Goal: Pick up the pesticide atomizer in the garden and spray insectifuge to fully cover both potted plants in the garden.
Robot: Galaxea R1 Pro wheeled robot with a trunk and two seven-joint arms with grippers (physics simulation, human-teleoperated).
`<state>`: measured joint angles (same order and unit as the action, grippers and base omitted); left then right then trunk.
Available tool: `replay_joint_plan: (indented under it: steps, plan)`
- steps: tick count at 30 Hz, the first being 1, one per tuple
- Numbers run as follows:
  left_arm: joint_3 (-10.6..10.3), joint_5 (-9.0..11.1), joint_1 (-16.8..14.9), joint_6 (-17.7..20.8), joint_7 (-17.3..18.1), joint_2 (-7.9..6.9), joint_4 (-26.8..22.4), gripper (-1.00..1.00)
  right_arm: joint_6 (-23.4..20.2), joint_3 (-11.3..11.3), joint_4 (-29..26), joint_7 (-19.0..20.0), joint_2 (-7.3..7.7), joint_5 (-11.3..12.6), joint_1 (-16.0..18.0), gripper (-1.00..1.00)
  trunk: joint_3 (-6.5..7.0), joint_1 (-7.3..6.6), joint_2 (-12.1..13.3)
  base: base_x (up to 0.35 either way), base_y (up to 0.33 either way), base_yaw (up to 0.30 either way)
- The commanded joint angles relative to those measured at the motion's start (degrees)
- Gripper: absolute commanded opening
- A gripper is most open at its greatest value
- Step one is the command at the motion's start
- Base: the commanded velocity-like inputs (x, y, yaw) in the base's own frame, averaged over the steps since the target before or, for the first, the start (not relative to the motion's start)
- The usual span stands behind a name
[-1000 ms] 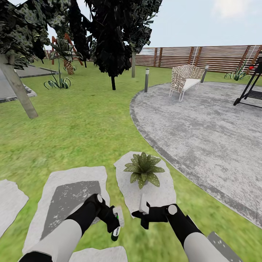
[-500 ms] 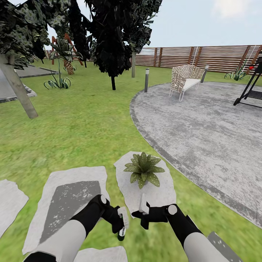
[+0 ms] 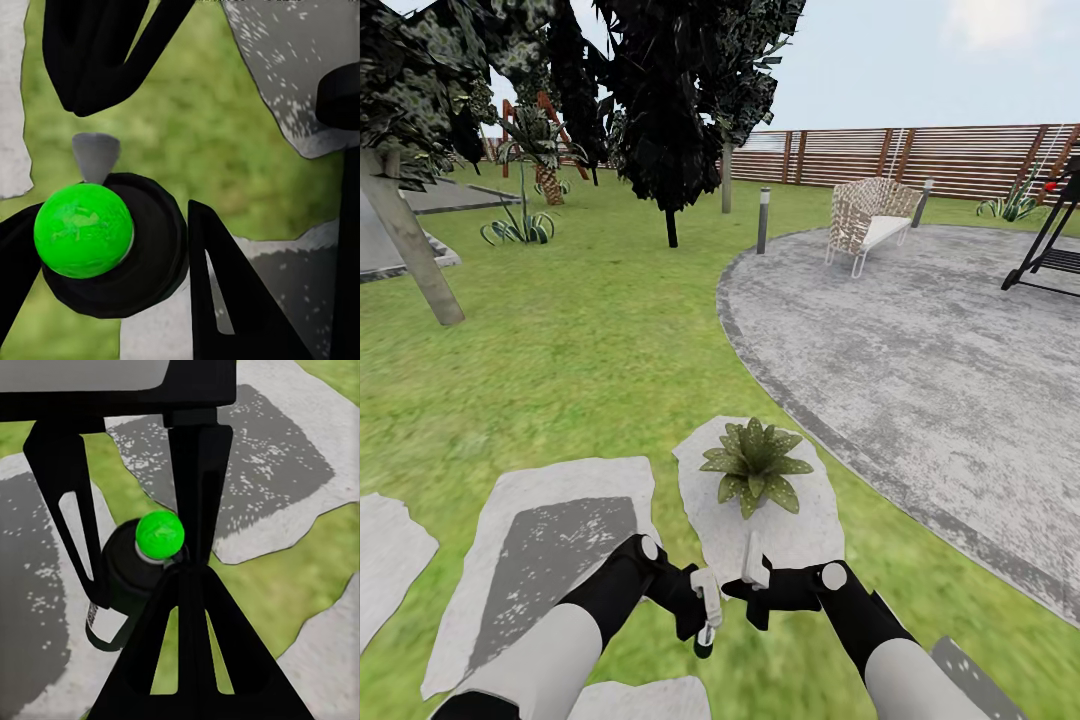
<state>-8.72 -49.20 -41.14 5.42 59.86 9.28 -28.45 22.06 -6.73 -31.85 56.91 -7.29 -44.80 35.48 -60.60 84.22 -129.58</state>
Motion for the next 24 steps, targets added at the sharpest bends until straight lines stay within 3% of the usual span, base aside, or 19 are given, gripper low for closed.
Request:
replay_joint_plan:
  steps: [1,9,15,24]
  plan:
    - [-0.1,0.0,0.0,0.6,0.3,0.04,-0.1,-1.0,0.2,-0.5,-0.1,0.3,-0.1,-0.5,0.0,-1.0,-0.05,-0.01,0.0,0.0,0.0,0.0]
    - [-0.1,0.1,-0.1,0.6,0.2,0.43,-0.3,-1.0,0.3,-0.5,-0.1,0.3,-0.1,-0.5,0.0,-1.0,-0.05,-0.01,0.0,0.0,0.0,0.0]
    - [-0.1,2.4,-0.1,0.5,0.2,0.39,-0.4,-1.0,0.3,-0.5,-0.1,0.3,-0.1,-0.5,0.0,-1.0,-0.05,-0.01,0.0,0.0,0.0,0.0]
    - [-0.2,2.0,-0.1,0.4,0.2,-0.61,0.0,-1.0,0.3,-0.5,0.0,0.3,-0.1,-0.5,0.0,-1.0,-0.05,-0.01,0.0,0.0,0.0,0.0]
